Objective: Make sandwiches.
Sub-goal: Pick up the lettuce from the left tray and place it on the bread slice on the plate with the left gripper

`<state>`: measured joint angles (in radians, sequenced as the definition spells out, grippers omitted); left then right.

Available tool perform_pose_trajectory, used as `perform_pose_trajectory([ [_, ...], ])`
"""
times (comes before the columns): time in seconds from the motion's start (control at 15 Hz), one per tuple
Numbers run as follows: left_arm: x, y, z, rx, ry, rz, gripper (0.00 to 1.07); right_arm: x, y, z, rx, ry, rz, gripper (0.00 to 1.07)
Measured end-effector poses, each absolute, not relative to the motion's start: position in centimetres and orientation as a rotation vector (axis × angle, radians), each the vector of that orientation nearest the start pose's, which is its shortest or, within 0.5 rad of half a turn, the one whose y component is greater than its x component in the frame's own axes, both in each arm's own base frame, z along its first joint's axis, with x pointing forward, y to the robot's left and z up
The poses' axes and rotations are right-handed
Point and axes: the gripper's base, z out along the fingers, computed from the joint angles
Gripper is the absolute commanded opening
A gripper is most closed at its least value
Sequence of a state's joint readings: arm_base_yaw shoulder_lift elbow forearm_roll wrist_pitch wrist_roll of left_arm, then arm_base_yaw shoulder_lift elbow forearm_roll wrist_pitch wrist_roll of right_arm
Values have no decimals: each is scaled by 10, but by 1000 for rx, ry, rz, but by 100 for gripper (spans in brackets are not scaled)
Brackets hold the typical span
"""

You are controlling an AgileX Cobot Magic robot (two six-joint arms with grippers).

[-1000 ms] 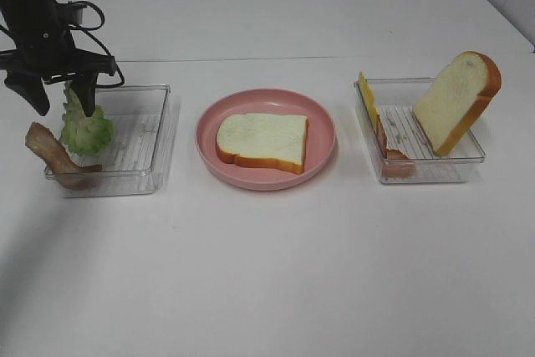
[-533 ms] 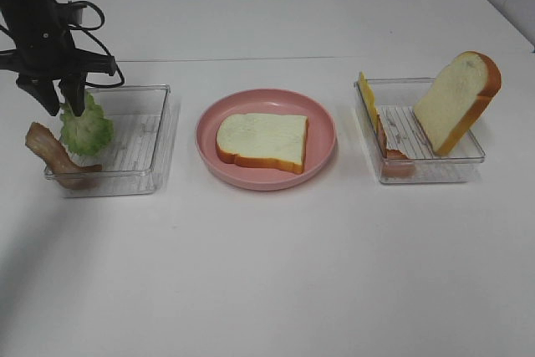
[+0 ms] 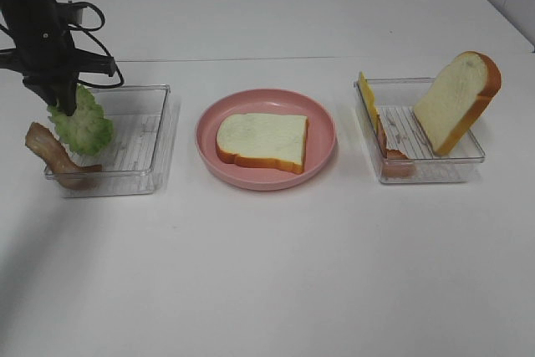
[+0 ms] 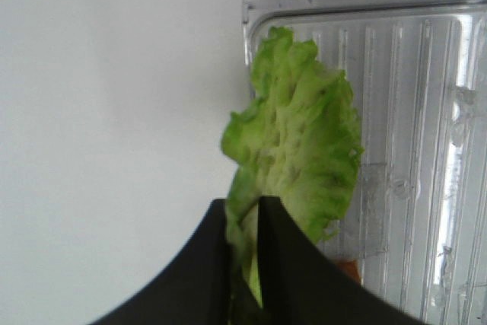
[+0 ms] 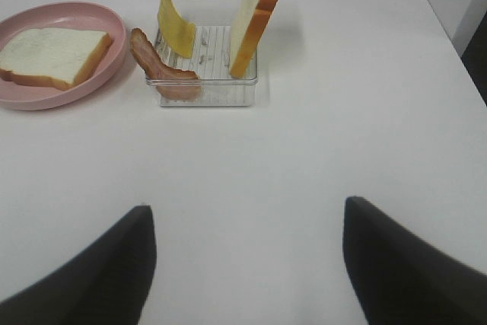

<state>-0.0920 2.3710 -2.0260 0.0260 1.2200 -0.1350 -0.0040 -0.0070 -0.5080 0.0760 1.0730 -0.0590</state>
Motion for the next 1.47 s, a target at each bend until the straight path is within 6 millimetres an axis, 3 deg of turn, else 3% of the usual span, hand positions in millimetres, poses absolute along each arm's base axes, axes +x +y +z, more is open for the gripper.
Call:
perform_pose_trajectory([
  [0.47,485,-44,162,-54,3037,3,0,-8,6,279,-61,2039,51,67],
  [0.6,486,-47,184,-56,2985,-56,0,-8,6,279,-61,2039,51,67],
  [0.67,487,-53,216,-59,2902,-164,0,-8,6,279,-61,2039,51,67],
  [0.8,488,-60,239,-59,2828,-275,0,-8,6,279,-61,2039,51,67],
  [1.2,491,-97,262,47,2644,-803,0,-8,6,279,-61,2039,51,67],
  [1.47,483,-156,270,166,2542,-964,0,-8,6,279,-61,2039,51,67],
])
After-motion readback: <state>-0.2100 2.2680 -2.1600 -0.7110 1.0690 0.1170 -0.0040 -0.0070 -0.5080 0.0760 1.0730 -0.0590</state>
